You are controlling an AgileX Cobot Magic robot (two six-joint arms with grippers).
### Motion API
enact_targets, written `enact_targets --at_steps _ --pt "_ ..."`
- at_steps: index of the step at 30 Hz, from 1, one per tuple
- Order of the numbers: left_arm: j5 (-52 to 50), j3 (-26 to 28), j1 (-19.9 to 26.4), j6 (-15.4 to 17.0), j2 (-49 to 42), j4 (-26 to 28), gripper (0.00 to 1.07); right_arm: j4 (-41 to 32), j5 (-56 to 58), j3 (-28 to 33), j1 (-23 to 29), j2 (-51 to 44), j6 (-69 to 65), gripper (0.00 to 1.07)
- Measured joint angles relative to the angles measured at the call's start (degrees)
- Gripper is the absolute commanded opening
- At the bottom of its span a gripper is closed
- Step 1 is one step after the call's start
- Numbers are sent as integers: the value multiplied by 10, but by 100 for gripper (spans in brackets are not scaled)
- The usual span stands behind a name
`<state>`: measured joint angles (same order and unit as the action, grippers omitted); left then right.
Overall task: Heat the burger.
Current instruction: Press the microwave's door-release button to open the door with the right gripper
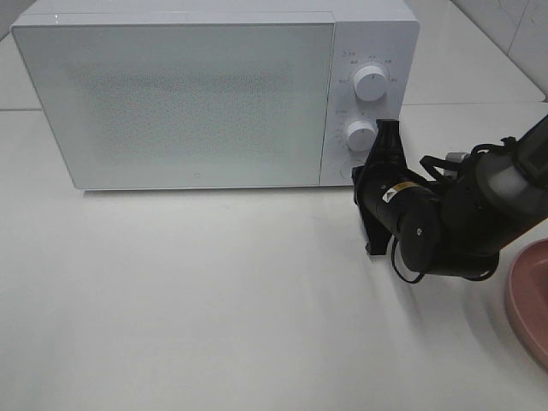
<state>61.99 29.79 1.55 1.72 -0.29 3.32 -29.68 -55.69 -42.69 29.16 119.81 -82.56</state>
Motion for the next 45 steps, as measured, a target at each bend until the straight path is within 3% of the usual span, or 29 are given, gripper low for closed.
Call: enact_targets --at_steps 10,39,45 --pt "0 0 0 0 0 0 98 6 14 -37 0 32 -2 0" --pt "0 0 0 0 0 0 98 -25 -8 -54 1 40 22 0" --pt "0 0 0 0 0 0 98 -64 -7 -76 8 49 53 0"
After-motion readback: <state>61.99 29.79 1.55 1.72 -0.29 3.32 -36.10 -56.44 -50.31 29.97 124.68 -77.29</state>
